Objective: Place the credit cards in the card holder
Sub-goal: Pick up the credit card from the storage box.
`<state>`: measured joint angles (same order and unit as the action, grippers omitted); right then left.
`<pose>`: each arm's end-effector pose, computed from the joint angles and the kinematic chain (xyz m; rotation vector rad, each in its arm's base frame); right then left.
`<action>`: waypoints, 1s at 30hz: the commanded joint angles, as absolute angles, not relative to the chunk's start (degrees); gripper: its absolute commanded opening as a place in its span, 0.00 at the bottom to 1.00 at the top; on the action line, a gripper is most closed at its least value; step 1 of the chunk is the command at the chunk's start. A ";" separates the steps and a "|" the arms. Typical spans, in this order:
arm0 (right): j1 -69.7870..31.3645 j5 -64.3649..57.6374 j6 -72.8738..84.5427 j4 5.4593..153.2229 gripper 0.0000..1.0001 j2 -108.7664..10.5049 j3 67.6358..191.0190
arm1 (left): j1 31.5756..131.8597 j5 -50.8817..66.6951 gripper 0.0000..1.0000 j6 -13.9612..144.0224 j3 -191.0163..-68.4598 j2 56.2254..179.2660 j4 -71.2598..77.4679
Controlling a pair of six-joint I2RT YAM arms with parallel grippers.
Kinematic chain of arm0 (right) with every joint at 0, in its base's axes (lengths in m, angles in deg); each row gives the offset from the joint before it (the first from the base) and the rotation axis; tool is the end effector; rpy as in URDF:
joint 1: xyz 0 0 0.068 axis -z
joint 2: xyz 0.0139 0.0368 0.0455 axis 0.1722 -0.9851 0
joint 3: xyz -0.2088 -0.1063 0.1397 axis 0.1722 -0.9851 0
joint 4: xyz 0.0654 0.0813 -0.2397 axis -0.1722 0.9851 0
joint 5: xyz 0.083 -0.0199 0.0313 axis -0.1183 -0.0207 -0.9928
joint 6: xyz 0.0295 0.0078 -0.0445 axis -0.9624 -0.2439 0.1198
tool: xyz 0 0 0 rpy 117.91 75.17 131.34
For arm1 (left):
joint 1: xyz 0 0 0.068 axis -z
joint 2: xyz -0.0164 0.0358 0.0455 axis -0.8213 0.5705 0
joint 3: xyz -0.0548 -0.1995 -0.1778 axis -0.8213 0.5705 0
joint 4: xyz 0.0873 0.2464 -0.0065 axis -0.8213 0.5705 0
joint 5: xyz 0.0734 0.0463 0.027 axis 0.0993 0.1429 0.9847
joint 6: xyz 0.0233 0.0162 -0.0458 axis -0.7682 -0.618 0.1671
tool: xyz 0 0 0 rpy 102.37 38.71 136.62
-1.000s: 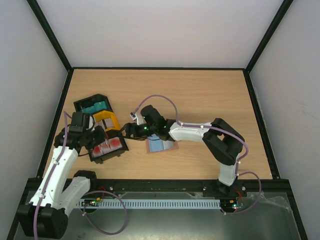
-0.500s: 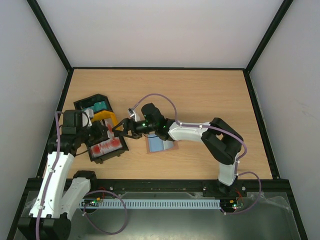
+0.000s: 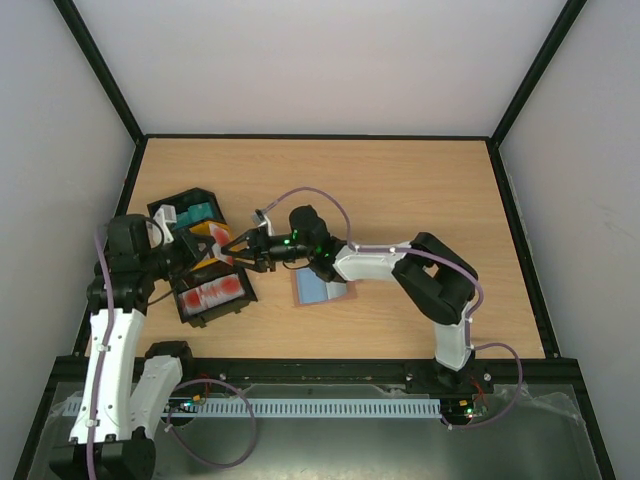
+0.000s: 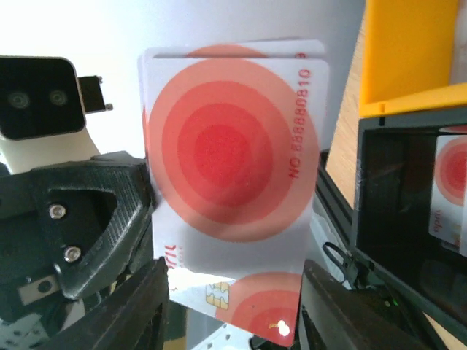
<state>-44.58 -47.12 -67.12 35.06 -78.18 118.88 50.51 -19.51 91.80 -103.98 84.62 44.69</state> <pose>0.2229 0.3604 0.2286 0.4746 -2.1281 -2.1471 0.1499 -0.0084 0.3090 -0.4674 2.1824 -1.0075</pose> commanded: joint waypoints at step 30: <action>-37.92 -42.24 -85.93 5.79 0.02 -73.33 106.18 | 48.45 -22.03 0.03 94.09 -98.03 83.45 45.80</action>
